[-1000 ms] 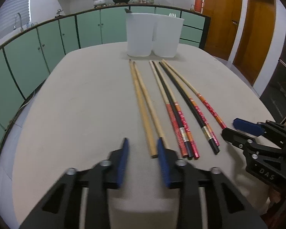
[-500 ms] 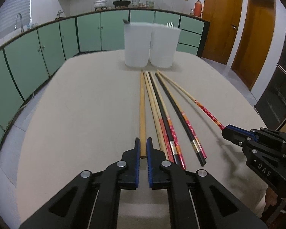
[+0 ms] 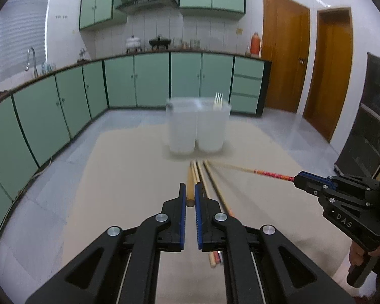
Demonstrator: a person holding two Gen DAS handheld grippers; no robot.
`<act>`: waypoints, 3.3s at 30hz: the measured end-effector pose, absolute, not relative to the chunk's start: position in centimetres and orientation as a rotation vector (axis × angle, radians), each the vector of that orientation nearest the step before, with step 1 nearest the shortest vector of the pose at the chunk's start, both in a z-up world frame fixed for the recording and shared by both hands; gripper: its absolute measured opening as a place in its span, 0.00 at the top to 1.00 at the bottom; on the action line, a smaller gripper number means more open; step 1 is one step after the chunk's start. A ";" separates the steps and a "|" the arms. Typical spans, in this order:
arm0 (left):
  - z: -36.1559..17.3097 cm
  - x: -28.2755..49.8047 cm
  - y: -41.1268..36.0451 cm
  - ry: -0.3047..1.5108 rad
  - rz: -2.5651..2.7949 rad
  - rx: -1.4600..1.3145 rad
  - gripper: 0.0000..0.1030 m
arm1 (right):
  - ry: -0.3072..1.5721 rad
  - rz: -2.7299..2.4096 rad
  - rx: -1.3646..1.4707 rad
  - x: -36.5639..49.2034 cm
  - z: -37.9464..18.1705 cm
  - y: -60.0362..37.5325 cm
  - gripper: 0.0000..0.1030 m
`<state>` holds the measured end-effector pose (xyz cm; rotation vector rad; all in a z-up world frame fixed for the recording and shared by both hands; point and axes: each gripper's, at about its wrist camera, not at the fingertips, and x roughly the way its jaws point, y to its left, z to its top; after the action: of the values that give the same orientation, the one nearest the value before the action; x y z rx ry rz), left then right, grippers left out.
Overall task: Organize utensils
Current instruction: 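Lift both held chopsticks and carry them over the white holder, then open both tools to drop the chopsticks into the holder, then move both open tools back over the remaining chopsticks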
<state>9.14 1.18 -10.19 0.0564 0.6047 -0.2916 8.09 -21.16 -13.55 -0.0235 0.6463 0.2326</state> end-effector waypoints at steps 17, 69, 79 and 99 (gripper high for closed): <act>-3.9 14.6 0.4 0.473 -0.332 0.030 0.94 | 0.586 0.284 0.120 15.2 -5.4 -24.1 0.95; -2.0 28.6 -1.1 0.454 -0.304 -0.001 0.66 | 0.494 0.256 0.070 29.0 -0.5 -24.1 0.61; -0.7 21.2 0.5 0.362 -0.243 0.002 0.31 | 0.379 0.172 0.090 21.1 -0.8 -25.5 0.15; -15.4 12.8 1.6 0.711 -0.250 0.038 0.24 | 0.645 0.114 0.059 10.5 -15.5 -22.6 0.11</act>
<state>12.85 1.58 -15.37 0.0376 0.7111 -0.2499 10.47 -22.58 -15.46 0.0591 0.6446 0.1143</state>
